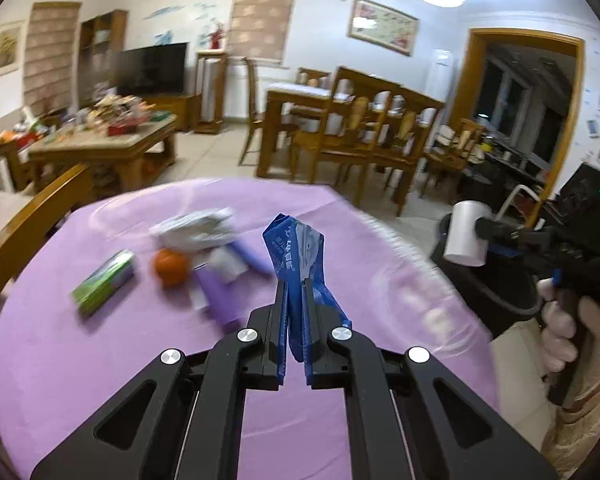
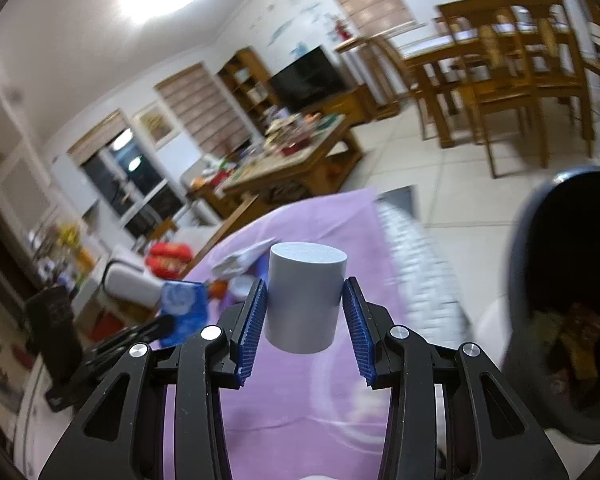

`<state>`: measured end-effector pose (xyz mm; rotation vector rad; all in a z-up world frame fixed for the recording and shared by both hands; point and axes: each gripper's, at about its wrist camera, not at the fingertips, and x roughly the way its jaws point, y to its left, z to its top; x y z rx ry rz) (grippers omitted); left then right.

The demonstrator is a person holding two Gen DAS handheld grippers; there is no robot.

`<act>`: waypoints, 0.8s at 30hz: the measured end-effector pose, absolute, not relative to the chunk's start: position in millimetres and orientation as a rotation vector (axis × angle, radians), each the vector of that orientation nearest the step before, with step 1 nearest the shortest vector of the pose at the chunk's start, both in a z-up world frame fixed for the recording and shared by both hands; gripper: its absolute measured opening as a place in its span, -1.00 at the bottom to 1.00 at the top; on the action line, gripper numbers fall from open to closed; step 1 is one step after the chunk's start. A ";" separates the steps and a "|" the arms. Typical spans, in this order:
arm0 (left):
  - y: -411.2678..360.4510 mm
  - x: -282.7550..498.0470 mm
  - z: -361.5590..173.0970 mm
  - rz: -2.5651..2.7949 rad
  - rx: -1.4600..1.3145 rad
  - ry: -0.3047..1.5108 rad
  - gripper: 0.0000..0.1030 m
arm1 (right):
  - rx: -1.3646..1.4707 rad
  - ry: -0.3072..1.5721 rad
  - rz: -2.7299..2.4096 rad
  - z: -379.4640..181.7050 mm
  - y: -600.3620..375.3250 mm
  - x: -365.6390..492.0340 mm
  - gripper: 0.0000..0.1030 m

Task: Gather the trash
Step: 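Carry the wipes pack and paper cup over the trash bin with both tools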

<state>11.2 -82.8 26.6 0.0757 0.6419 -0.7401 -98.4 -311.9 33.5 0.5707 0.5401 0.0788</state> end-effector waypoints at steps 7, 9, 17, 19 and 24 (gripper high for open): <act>-166.4 -14.6 35.8 -0.913 0.085 0.611 -0.87 | 0.655 0.467 -0.067 25.6 -397.2 -153.2 -0.23; -193.3 -20.8 33.8 -0.966 0.081 0.619 -0.87 | 0.673 0.445 -0.121 22.1 -422.2 -172.4 -0.23; -305.4 -38.2 10.5 -1.144 0.110 0.690 -0.87 | 0.760 0.384 -0.307 -8.7 -508.3 -231.4 -0.22; -321.4 -41.9 3.8 -1.162 0.124 0.703 -0.87 | 0.785 0.386 -0.326 -20.6 -522.9 -240.3 -0.22; -364.2 -54.6 -13.1 -1.190 0.185 0.732 -0.87 | 0.816 0.402 -0.358 -39.9 -546.5 -245.1 -0.22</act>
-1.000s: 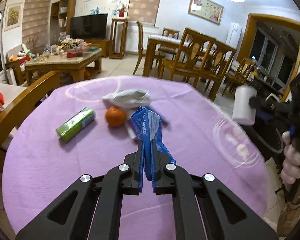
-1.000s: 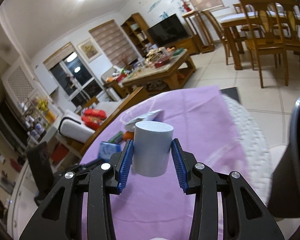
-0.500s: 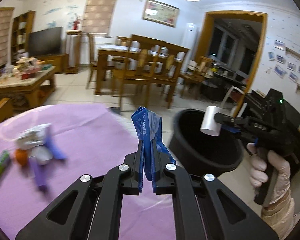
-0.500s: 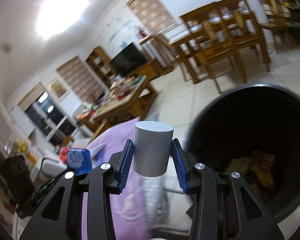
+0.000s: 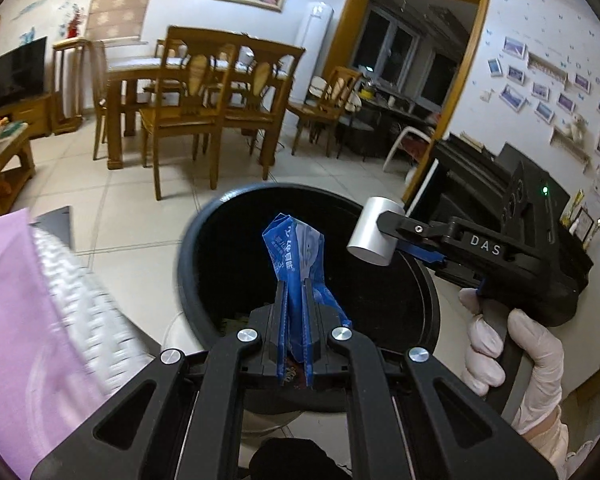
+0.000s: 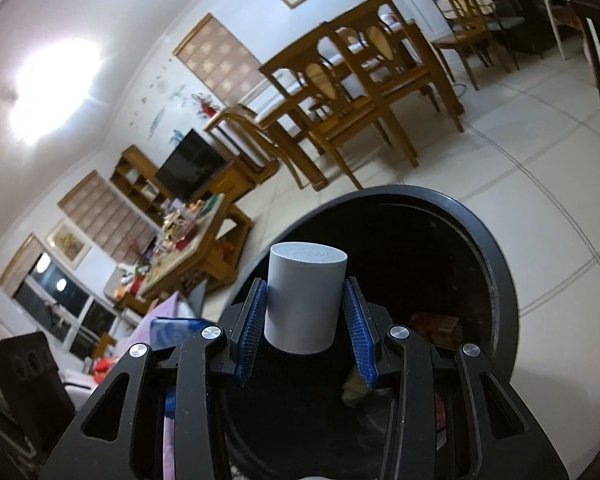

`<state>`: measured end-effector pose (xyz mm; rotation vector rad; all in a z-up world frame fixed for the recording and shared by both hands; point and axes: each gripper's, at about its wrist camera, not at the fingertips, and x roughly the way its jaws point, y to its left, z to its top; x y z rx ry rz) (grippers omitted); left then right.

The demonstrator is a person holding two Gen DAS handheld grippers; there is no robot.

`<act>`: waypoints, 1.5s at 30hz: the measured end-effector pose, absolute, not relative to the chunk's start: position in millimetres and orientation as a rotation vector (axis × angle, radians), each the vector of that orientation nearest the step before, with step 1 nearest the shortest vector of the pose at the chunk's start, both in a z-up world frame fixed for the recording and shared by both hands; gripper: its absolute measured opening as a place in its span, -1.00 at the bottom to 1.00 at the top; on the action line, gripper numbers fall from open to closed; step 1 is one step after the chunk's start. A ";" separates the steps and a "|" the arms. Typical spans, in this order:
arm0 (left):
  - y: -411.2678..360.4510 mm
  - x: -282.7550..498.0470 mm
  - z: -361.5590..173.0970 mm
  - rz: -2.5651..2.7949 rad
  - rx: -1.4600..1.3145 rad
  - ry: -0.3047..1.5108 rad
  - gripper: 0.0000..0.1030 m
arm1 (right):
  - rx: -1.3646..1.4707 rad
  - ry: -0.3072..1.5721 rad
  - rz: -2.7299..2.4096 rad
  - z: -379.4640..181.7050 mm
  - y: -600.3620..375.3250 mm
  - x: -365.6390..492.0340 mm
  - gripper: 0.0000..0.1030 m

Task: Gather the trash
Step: 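Carry the wipes pack and paper cup over the trash bin with both tools, then open both tools to drop the wipes pack and cup into the bin, then move both open tools back over the table items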

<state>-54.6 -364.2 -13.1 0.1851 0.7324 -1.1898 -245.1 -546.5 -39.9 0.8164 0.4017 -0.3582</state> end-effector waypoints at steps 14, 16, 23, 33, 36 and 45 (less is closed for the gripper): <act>-385.9 -59.8 -34.7 -1.175 0.280 0.790 -0.79 | 0.858 0.432 -0.356 -62.0 -556.9 -231.4 -0.18; -385.5 -60.0 -33.7 -1.172 0.277 0.801 -0.66 | 0.852 0.435 -0.344 -60.9 -554.0 -229.6 0.03; -366.8 -63.5 -21.5 -1.122 0.251 0.742 0.69 | 0.815 0.437 -0.307 -46.8 -536.3 -223.7 0.27; -277.3 -41.6 -2.0 -0.989 0.149 0.700 0.89 | 0.728 0.474 -0.197 -27.9 -490.2 -191.1 0.52; -238.5 -23.6 0.4 -0.928 0.096 0.710 0.89 | 0.679 0.510 -0.135 -21.5 -457.1 -169.0 0.58; -132.3 19.0 0.8 -0.771 -0.042 0.708 0.89 | 0.525 0.632 0.080 0.8 -329.6 -80.1 0.58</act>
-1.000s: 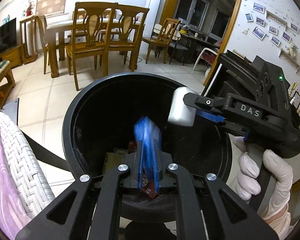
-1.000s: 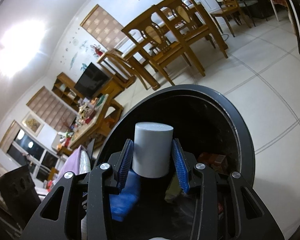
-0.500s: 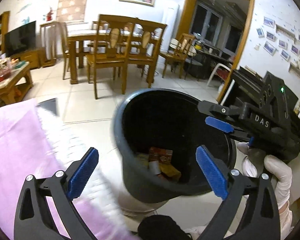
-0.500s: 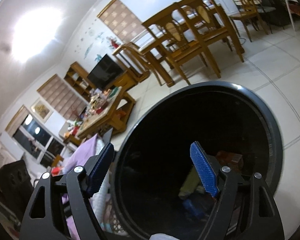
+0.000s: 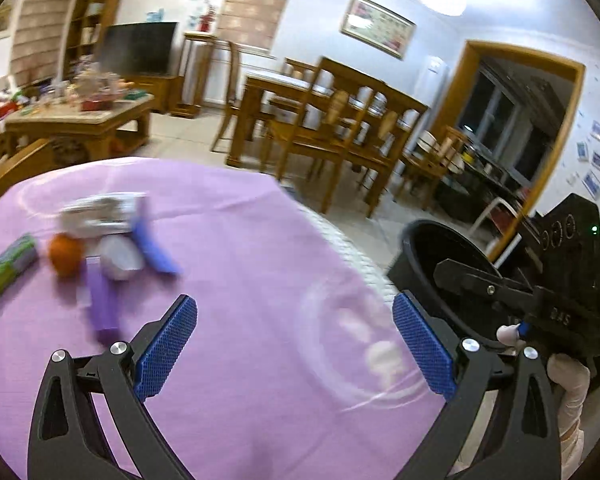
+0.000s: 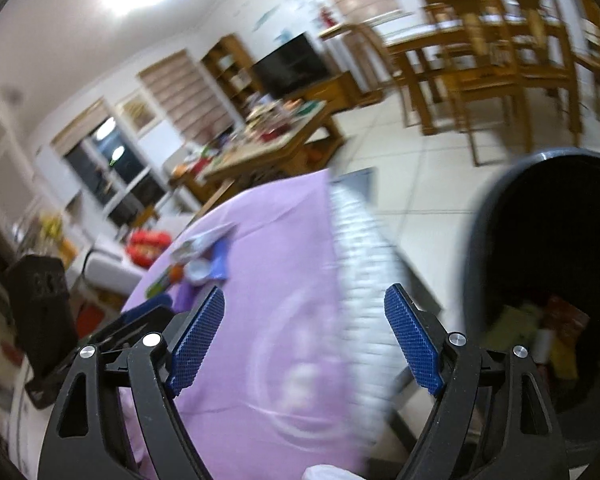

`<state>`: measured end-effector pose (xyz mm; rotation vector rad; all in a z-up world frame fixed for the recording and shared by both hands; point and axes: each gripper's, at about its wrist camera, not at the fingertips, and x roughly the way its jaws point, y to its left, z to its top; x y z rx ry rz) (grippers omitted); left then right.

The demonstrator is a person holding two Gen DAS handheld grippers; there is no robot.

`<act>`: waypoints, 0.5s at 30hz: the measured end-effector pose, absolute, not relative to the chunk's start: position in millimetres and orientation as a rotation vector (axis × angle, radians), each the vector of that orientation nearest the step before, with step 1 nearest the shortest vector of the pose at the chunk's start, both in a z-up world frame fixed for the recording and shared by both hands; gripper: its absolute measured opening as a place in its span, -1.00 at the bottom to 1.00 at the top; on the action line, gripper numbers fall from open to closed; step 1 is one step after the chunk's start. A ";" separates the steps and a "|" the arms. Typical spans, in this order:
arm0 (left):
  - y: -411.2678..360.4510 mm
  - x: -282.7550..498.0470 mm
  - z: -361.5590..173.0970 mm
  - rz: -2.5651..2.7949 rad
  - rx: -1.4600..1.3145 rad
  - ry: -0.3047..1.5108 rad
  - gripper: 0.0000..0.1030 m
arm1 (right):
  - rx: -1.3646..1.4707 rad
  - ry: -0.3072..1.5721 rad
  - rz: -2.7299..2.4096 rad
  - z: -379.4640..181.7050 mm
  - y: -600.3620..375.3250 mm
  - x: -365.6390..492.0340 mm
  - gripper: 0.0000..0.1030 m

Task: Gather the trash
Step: 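Move both open tools back over the table items, then grasp the green Doublemint box with the left tool while the right tool grasps the white plastic bag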

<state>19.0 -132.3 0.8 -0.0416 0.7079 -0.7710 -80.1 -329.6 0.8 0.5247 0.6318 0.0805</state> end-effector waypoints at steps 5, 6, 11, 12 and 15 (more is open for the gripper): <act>-74.6 41.0 4.1 -0.663 -0.045 0.679 0.89 | 0.436 0.684 0.161 18.8 -258.6 -24.4 0.65; -62.6 46.7 4.0 -0.636 -0.041 0.674 0.89 | 0.414 0.694 0.173 21.9 -244.6 -13.7 0.66; -11.6 93.4 -3.4 -0.463 0.017 0.732 0.89 | 0.309 0.762 0.215 30.7 -186.4 43.4 0.66; -4.4 102.1 -5.5 -0.444 0.034 0.743 0.89 | 0.291 0.771 0.220 32.5 -175.4 55.2 0.66; 5.9 124.1 -13.2 -0.412 0.106 0.776 0.89 | 0.252 0.806 0.228 29.5 -147.9 89.6 0.66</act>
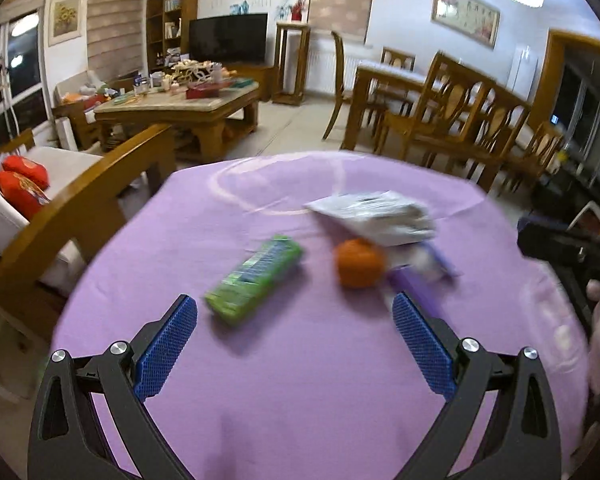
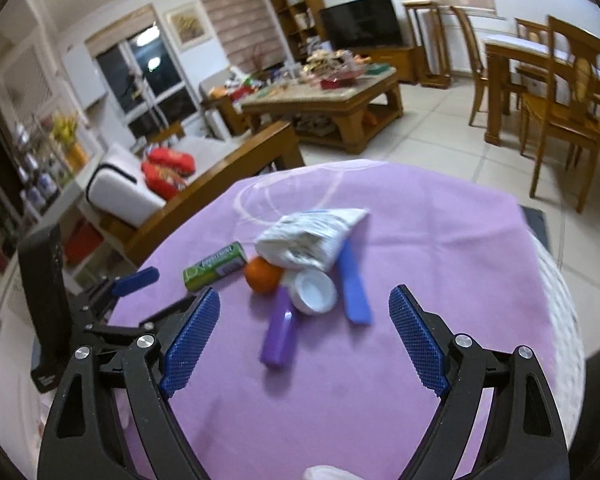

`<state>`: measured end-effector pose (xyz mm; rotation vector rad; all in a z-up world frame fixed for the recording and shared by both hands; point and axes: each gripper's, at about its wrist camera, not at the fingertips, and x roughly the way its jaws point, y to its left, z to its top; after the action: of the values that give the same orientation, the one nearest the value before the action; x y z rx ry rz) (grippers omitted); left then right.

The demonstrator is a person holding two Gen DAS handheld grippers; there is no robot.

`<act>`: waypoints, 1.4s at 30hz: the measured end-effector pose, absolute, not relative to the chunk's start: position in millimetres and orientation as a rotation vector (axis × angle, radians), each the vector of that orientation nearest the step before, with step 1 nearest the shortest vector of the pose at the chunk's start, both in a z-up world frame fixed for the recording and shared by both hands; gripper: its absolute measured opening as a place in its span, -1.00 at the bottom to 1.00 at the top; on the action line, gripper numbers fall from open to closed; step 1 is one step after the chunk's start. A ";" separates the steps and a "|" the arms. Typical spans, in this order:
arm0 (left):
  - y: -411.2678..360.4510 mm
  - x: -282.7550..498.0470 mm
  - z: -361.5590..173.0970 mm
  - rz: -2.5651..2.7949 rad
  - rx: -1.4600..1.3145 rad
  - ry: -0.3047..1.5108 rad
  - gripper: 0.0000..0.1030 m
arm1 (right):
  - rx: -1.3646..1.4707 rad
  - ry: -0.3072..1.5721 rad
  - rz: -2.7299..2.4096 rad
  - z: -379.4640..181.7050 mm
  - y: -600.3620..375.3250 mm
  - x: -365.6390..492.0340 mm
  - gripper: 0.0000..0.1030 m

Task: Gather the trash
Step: 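Grasp the green Doublemint box with the left tool while the right tool grasps the white plastic bag, then carry the gum box and plastic bag over the trash bin with both tools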

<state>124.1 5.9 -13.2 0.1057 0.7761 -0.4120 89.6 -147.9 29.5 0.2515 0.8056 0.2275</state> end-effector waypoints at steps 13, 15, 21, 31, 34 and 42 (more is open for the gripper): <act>4.3 162.2 -44.5 -0.430 0.244 0.882 0.37 | 0.122 0.963 0.111 -18.2 -103.2 200.5 0.84; 5.3 159.2 -47.6 -0.440 0.245 0.887 0.32 | 0.118 0.974 0.109 -25.5 -101.7 205.8 0.84; 8.3 157.1 -44.8 -0.440 0.238 0.869 0.05 | 0.113 0.969 0.121 -39.0 -98.0 214.0 0.52; 6.3 149.9 -40.0 -0.451 0.227 0.861 -0.40 | 0.137 0.904 0.166 -25.1 -106.8 183.4 0.33; 7.5 145.1 -36.9 -0.453 0.209 0.848 -0.40 | 0.178 0.876 0.187 -14.3 -113.0 168.7 0.33; 14.0 124.3 -24.1 -0.470 0.168 0.784 -0.40 | 0.296 0.761 0.234 15.9 -138.8 98.0 0.33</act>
<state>124.3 14.0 -24.1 0.1679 0.7843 -0.4702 98.0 -138.8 15.9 0.2963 0.7605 0.2337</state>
